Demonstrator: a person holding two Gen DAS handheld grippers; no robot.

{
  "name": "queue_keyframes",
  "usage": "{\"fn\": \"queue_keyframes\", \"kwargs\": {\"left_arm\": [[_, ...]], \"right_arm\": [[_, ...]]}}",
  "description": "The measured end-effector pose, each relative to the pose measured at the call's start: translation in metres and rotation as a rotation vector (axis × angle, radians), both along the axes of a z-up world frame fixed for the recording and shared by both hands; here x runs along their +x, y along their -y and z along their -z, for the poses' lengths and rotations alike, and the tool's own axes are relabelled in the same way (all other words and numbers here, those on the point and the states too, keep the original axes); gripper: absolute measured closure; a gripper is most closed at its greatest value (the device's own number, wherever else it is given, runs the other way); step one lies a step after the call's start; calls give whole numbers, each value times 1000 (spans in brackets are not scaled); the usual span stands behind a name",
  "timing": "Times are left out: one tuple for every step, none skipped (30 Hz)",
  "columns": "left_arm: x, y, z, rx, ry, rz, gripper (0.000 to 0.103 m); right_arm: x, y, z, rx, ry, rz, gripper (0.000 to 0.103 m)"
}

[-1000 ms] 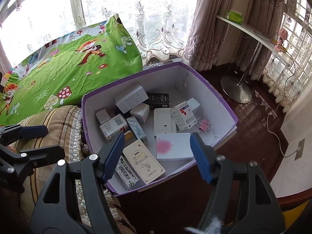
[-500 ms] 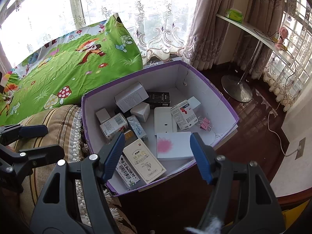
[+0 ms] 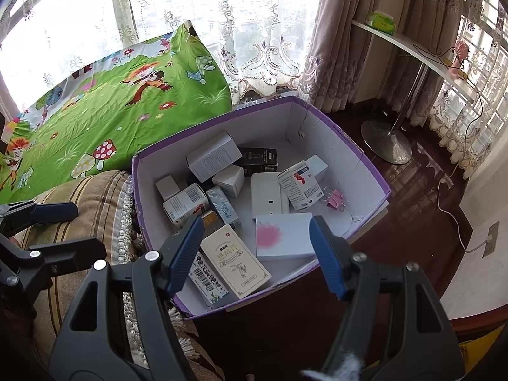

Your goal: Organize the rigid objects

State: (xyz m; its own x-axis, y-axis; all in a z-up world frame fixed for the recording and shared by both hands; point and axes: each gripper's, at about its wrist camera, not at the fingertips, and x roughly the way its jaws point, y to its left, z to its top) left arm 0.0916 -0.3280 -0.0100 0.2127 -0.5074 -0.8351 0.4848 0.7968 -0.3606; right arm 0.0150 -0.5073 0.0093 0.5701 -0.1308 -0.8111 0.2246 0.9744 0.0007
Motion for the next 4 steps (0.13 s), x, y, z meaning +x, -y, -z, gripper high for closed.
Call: {"fn": "queue_keyframes", "kwargs": {"left_arm": [[1,1,-1,-6,1,2,1],[1,3,-2,-10,2,9,1],[1,5,-2,-9,4,17,1],[1,6,-2,-10,2,25,1]], "right_arm": [[0,1,0,2,1,2,31],[0,2,0,3,2,3,31],[-1,2,0,4,3,6,31],[-1,3,0,5,4,10,31]]}}
